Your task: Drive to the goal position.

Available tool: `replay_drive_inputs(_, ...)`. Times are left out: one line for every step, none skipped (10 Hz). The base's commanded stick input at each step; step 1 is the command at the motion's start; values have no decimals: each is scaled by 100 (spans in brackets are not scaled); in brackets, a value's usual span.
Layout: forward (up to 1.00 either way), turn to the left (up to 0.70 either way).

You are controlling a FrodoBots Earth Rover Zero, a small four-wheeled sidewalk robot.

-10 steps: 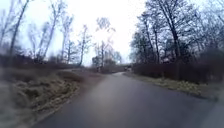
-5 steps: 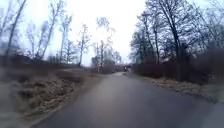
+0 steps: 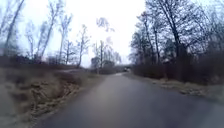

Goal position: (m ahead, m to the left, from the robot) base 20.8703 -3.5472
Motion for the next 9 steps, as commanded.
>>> replay_drive_inputs(70, -11)
replay_drive_inputs(70, -14)
replay_drive_inputs(70, -12)
replay_drive_inputs(70, -4)
replay_drive_inputs(70, -1)
replay_drive_inputs(70, 0)
replay_drive_inputs(70, 0)
replay_drive_inputs(70, 0)
replay_drive_inputs(70, 0)
